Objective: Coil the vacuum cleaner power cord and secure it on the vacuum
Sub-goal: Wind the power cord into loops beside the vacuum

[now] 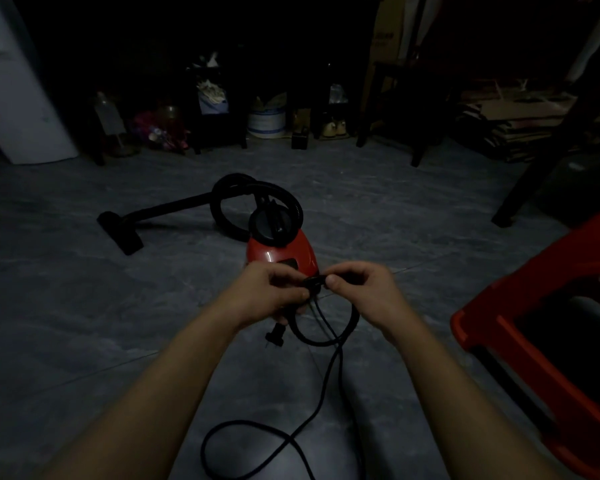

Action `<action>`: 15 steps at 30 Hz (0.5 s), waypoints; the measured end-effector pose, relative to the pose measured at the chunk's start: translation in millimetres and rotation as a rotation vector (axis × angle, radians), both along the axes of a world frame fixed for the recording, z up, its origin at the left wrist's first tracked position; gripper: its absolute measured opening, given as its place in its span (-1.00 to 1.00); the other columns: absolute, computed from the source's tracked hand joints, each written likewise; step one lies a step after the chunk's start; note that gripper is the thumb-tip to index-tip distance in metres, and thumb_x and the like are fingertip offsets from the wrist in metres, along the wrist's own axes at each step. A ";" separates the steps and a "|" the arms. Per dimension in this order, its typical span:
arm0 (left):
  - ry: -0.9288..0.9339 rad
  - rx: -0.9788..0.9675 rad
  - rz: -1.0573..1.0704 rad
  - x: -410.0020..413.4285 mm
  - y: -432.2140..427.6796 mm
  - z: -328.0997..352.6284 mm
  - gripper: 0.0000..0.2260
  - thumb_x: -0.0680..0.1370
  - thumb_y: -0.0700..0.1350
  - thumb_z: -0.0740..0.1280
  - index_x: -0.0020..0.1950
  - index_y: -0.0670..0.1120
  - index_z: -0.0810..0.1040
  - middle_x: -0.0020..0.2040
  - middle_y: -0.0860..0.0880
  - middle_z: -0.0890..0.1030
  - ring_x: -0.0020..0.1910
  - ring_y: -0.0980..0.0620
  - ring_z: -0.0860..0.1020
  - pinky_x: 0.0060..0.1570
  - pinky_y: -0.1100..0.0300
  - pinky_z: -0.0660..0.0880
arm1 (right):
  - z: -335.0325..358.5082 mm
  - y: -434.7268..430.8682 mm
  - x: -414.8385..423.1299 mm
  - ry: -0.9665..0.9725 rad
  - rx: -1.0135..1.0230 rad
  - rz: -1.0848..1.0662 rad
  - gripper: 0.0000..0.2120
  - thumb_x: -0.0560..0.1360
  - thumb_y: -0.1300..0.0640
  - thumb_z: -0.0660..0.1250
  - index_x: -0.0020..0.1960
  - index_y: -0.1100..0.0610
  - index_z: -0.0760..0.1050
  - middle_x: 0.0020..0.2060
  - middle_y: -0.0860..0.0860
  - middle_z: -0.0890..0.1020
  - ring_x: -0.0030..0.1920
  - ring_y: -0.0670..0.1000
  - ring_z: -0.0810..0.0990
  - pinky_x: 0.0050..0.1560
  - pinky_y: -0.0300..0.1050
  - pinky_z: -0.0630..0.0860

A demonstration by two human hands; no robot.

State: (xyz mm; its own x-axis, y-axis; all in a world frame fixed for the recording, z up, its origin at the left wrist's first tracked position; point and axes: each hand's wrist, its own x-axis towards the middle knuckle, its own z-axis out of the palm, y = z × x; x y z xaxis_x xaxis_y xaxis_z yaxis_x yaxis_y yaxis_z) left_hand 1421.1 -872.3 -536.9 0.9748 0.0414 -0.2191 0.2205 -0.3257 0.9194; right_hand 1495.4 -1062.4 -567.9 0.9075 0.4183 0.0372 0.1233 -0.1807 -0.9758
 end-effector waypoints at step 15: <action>-0.208 0.010 0.278 1.4 0.5 -3.7 -0.88 0.49 -0.25 0.46 -0.12 -0.02 0.71 -0.30 -0.01 0.70 -0.34 0.17 0.65 -0.34 0.36 0.50 | 2.3 7.9 -0.2 -0.065 0.062 -0.088 -0.88 0.51 0.19 0.43 0.03 0.09 0.68 -0.08 -0.03 0.73 -0.03 -0.14 0.69 -0.06 -0.32 0.57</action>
State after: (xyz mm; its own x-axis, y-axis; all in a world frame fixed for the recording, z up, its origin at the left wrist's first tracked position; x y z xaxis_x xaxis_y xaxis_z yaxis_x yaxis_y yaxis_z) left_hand 1422.4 -871.8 -540.6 0.9497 0.3129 -0.0149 0.1101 -0.2890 0.9510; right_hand 1495.2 -1054.5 -565.6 0.9356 0.3319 0.1205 0.1729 -0.1332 -0.9759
